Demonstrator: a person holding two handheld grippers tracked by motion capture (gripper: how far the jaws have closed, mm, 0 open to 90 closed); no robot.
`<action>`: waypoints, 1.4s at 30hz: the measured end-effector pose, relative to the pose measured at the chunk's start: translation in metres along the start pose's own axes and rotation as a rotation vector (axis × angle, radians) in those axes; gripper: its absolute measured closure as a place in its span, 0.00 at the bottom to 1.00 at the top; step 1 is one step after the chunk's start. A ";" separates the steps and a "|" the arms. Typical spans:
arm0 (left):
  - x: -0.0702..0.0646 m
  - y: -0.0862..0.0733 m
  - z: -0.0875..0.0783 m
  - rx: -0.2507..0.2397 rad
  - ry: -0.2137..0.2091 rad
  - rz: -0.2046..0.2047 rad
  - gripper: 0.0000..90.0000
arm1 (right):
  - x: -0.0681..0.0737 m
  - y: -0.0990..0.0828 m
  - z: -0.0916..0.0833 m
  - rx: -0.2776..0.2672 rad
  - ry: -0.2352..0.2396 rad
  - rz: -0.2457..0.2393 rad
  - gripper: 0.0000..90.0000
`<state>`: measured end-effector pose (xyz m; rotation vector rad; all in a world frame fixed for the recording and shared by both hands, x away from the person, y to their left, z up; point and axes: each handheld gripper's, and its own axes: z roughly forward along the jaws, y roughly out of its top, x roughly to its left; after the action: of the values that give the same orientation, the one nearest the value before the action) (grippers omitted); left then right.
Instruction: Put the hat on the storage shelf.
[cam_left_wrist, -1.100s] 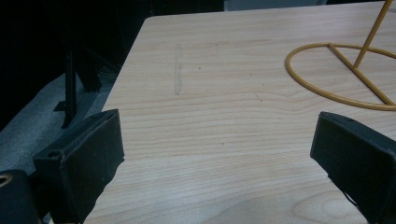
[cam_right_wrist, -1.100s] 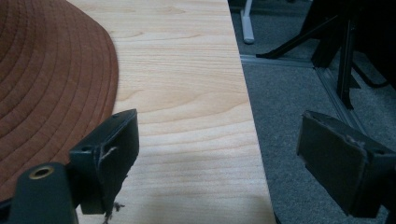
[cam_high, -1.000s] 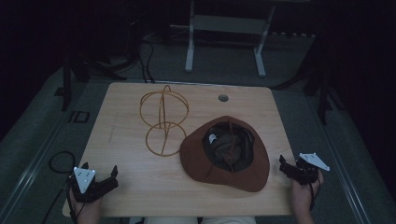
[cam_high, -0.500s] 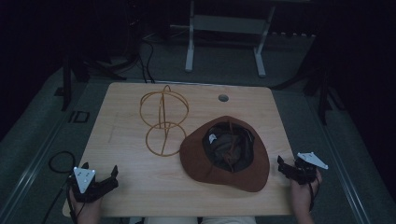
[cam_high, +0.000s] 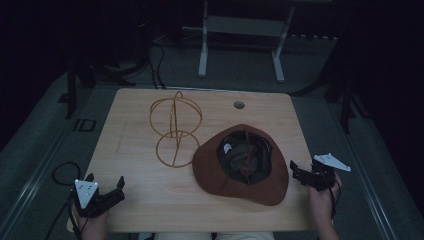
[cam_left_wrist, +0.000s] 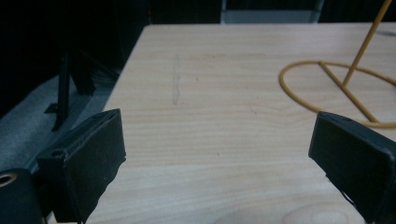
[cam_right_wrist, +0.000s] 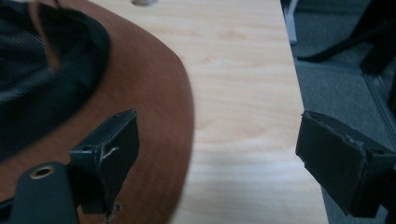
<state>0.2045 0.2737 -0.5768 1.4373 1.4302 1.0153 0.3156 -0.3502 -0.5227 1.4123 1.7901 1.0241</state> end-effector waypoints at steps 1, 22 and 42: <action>0.000 0.000 0.000 0.000 0.000 0.000 0.05 | 0.000 0.000 0.000 0.000 0.000 0.000 0.14; -0.019 0.003 0.002 0.070 -0.083 0.052 0.05 | 0.057 0.072 0.031 0.011 0.165 -0.110 0.15; -0.029 0.003 0.007 0.162 -0.096 0.101 0.05 | 0.079 0.079 0.085 0.189 0.172 -0.146 0.13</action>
<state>0.2116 0.2444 -0.5756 1.6675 1.4077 0.8960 0.4075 -0.2476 -0.4977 1.3120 2.1305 0.9441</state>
